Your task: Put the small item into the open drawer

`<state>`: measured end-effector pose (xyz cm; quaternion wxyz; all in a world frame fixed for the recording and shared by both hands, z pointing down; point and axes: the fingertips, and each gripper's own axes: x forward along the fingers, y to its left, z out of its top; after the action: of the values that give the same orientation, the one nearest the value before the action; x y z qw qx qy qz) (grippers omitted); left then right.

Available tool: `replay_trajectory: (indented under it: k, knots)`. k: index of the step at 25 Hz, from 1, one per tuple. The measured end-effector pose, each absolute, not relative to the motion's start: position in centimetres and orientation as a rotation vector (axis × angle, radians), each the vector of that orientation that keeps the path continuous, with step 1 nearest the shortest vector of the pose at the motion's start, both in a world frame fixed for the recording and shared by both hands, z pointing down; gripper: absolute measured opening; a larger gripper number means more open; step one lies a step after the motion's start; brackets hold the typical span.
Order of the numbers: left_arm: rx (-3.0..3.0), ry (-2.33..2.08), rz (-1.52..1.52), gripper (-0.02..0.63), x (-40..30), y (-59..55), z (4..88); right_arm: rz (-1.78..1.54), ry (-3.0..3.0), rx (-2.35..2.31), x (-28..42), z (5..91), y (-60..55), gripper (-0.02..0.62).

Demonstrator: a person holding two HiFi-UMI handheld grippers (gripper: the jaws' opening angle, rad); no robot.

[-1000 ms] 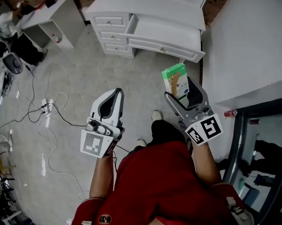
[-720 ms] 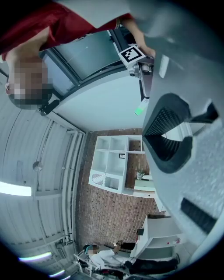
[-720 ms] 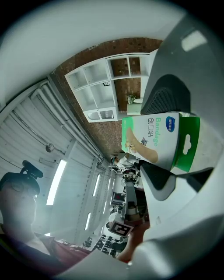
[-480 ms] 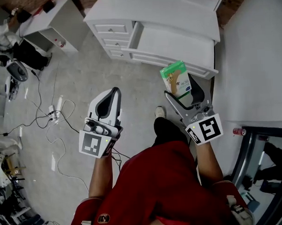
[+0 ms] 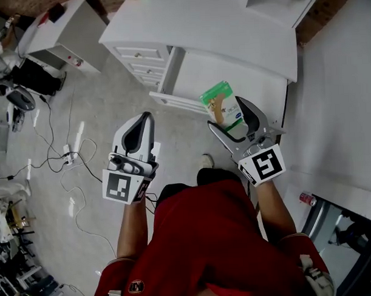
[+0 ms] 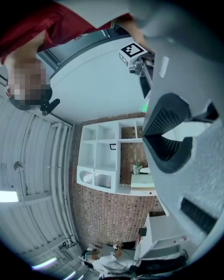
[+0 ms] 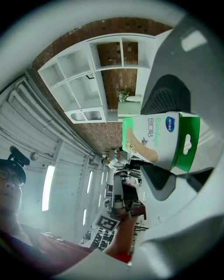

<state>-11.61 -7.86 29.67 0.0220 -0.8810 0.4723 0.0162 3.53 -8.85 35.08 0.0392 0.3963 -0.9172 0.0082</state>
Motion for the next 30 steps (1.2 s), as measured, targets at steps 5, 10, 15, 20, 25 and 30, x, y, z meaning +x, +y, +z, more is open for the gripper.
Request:
replay_trajectory:
  k: [5,10,15,20,25,30]
  knots:
    - [-2.735,1.497,0.039,0.000,-11.3,-10.3,30.6,0.059,-2.755,1.167,4.0,38.0,-13.0,0.371]
    - [-2.744,1.493,0.012,0.000,-11.7,-13.8,32.2,0.085,-2.698,1.135,3.6,40.3,-17.2,0.371]
    - [-2.771,1.428,0.001,0.000,-11.7,-17.3,33.2,0.099,-2.650,1.113,2.2,42.0,-20.0,0.371]
    - [-2.811,1.369,0.019,0.000,-12.6,-21.0,34.2,0.141,-2.569,1.072,0.5,45.5,-23.0,0.371]
    - [-2.857,1.317,0.042,0.000,-14.1,-23.9,34.7,0.221,-2.481,1.036,-0.5,49.7,-26.0,0.371]
    - [-2.901,1.283,0.003,0.000,-14.5,-26.0,36.3,0.280,-2.405,0.967,-1.1,54.4,-28.3,0.371]
